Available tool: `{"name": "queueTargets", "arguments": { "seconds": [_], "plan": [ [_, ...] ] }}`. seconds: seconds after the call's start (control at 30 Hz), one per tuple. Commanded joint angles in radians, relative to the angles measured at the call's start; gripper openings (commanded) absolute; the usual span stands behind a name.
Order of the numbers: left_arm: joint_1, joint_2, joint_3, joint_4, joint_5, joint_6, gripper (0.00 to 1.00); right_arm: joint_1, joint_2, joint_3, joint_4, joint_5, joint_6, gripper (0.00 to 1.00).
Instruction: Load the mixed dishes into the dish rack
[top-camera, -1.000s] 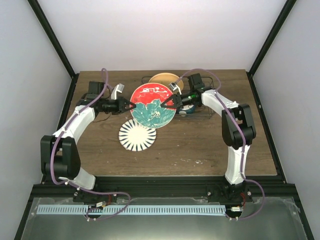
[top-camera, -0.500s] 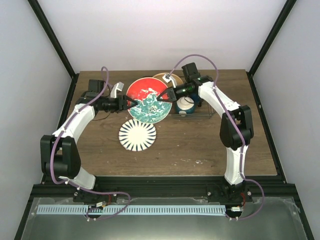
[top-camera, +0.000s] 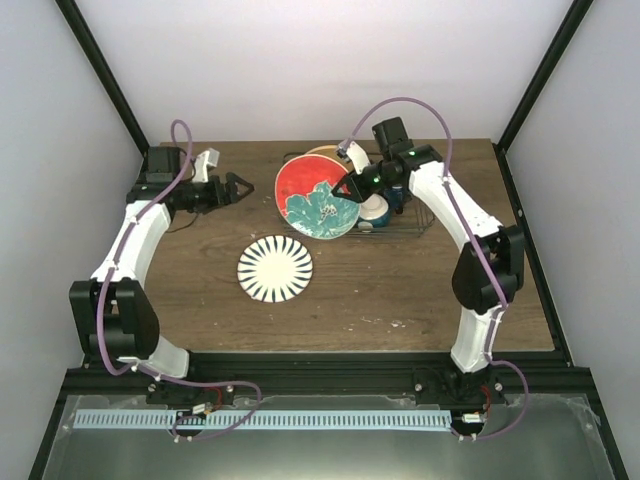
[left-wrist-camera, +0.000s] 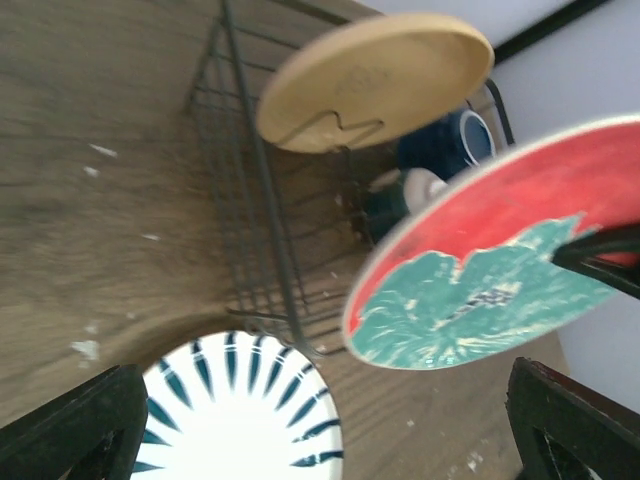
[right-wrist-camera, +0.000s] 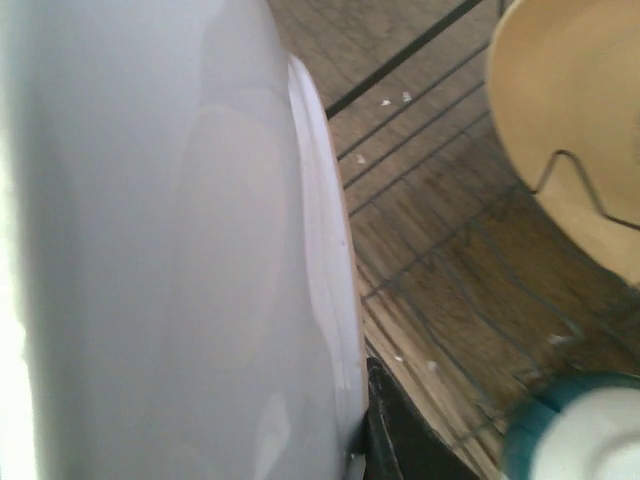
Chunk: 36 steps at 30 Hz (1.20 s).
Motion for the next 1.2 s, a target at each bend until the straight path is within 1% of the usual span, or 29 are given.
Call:
{"name": "queueTargets", "arguments": {
  "seconds": [0.0,0.07,0.17,0.23,0.37,0.53,0.7,0.73,0.93,1.0,1.17],
  "plan": [
    [0.027,-0.044,0.043,0.010,-0.097,0.003,1.00,0.016,-0.157,0.046,0.069,0.081,-0.070,0.01],
    [0.028,-0.041,0.056,0.034,-0.119,-0.012,1.00,0.031,-0.205,0.007,0.117,0.117,-0.095,0.01],
    [0.029,-0.026,0.068,0.069,-0.115,-0.033,1.00,0.053,-0.297,-0.081,0.221,0.189,-0.131,0.01],
    [0.029,-0.015,0.074,0.084,-0.115,-0.043,1.00,0.067,-0.352,-0.138,0.316,0.286,-0.173,0.01],
    [0.029,0.005,0.072,0.102,-0.113,-0.057,1.00,0.081,-0.438,-0.256,0.450,0.419,-0.280,0.01],
    [0.030,0.006,0.049,0.119,-0.108,-0.062,1.00,0.081,-0.494,-0.408,0.614,0.503,-0.413,0.01],
    [0.031,-0.004,0.035,0.114,-0.116,-0.052,1.00,0.081,-0.530,-0.572,0.835,0.509,-0.590,0.01],
    [0.032,-0.004,0.033,0.113,-0.117,-0.049,1.00,0.081,-0.526,-0.587,0.876,0.516,-0.635,0.01],
    [0.032,-0.011,0.023,0.111,-0.129,-0.045,1.00,0.081,-0.472,-0.597,0.970,0.513,-0.755,0.01],
    [0.033,-0.012,0.020,0.111,-0.133,-0.043,1.00,0.081,-0.458,-0.583,0.979,0.502,-0.775,0.01],
    [0.035,-0.011,0.012,0.122,-0.138,-0.049,1.00,0.071,-0.419,-0.523,0.933,0.457,-0.827,0.01]
  ]
}}
